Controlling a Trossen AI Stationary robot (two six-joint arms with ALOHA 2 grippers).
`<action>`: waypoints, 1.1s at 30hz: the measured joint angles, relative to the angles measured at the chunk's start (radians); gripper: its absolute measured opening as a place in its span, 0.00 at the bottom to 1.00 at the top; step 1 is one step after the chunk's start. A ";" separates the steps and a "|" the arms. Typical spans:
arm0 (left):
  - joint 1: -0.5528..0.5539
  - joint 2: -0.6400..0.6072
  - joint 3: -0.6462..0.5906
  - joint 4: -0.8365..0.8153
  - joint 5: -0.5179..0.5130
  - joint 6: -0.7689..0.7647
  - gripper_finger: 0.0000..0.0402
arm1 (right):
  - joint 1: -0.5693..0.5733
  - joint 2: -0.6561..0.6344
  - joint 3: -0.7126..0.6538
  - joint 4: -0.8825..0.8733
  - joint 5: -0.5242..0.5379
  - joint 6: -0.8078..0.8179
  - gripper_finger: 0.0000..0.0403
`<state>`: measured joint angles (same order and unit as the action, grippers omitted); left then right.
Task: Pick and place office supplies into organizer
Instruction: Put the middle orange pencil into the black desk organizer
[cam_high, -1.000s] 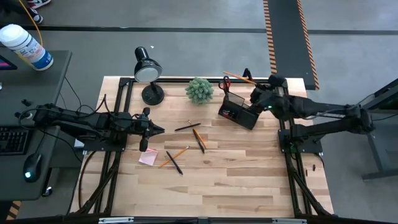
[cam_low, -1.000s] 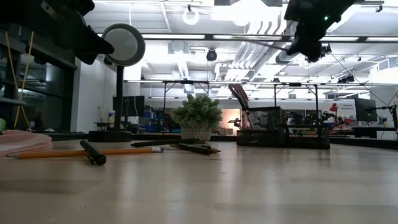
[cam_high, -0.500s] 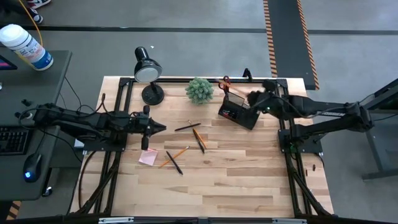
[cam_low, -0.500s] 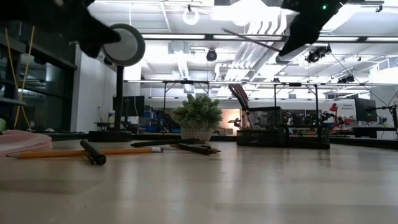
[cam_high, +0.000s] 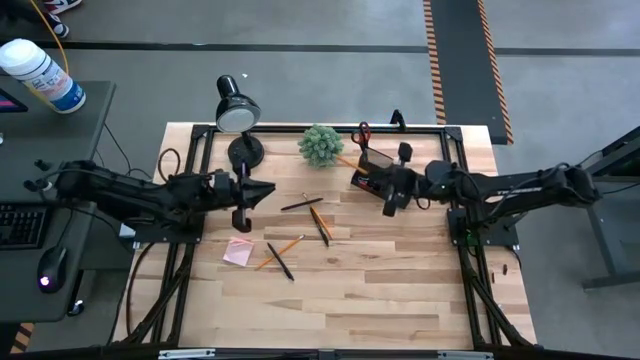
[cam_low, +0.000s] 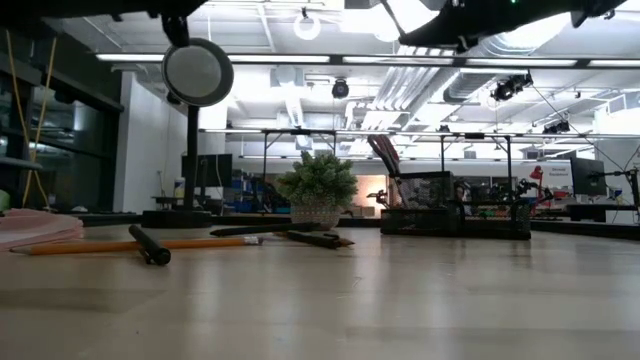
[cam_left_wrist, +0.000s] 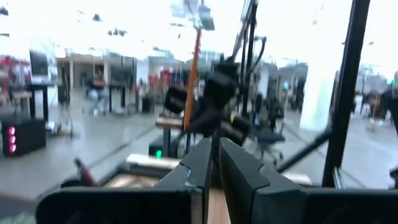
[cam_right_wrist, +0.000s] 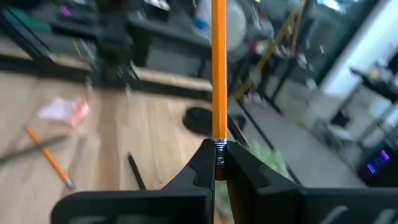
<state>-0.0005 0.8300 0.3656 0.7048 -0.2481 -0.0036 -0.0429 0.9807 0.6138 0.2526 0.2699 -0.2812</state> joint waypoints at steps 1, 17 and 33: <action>0.000 0.025 0.000 0.044 -0.001 0.006 0.06 | 0.000 0.007 -0.011 0.047 -0.018 -0.010 0.02; 0.007 0.431 0.308 0.162 -0.044 0.061 0.37 | -0.001 0.174 -0.028 0.339 -0.175 -0.043 0.02; 0.049 0.608 0.473 0.161 0.027 0.058 0.41 | 0.000 0.238 -0.026 0.427 -0.229 -0.060 0.02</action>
<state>0.0486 1.4380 0.8387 0.8661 -0.2211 0.0540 -0.0429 1.2190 0.5873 0.6792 0.0406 -0.3416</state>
